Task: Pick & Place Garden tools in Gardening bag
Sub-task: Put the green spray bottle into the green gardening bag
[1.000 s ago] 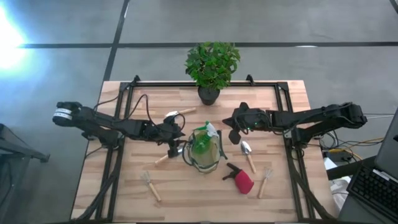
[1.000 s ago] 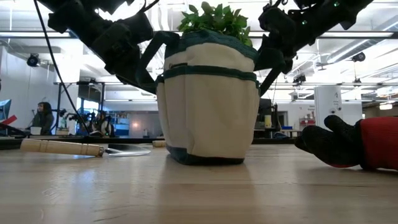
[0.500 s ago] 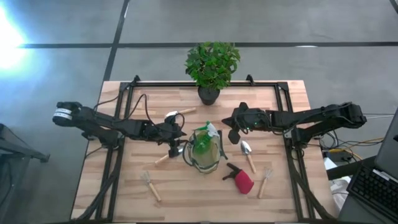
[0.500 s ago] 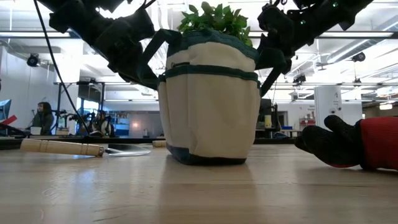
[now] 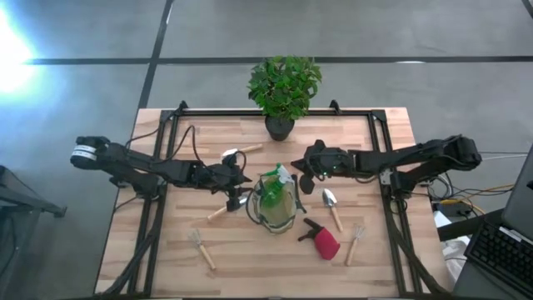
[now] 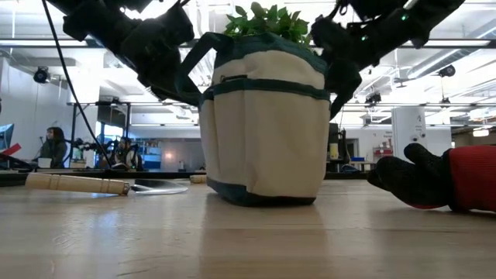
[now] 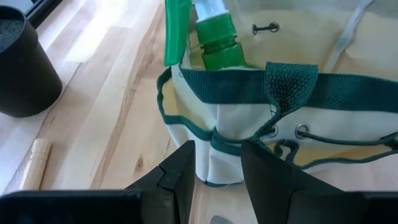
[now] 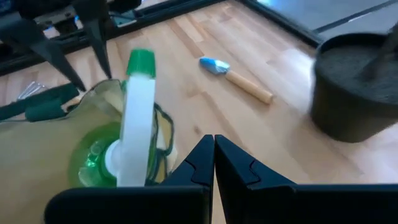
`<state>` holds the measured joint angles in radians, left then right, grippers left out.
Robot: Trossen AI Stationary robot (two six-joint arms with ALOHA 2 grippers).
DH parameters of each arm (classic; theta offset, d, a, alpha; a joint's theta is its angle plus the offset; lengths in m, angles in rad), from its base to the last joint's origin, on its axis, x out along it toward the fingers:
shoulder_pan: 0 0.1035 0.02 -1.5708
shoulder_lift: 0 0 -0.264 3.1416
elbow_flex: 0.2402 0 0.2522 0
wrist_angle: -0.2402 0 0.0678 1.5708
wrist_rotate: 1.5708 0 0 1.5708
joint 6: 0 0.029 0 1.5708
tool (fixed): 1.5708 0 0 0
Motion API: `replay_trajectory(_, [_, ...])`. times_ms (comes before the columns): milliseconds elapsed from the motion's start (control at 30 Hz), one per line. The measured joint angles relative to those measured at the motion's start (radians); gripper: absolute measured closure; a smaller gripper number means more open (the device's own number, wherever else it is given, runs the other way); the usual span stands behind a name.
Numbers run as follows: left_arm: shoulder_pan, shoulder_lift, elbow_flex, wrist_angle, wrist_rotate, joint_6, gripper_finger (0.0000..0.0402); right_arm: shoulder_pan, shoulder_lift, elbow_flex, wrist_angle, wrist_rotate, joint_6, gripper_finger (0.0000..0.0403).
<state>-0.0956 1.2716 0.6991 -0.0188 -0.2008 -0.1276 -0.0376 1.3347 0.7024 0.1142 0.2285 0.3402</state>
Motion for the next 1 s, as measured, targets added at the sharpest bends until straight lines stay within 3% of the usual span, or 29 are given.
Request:
replay_trajectory(433, [0.000, 0.000, 0.000, 0.000, -0.001, 0.000, 0.0268, 0.055, 0.107, 0.192, -0.018, -0.171, 0.021, 0.0394])
replay_trajectory(667, [0.000, 0.000, 0.000, 0.000, -0.001, 0.001, 0.0268, 0.071, 0.107, 0.292, -0.113, -0.157, -0.051, 0.0394])
replay_trajectory(1000, [0.000, -0.002, 0.000, -0.033, -0.002, 0.031, 0.0268, 0.071, 0.056, 0.306, -0.200, -0.116, -0.090, 0.0394])
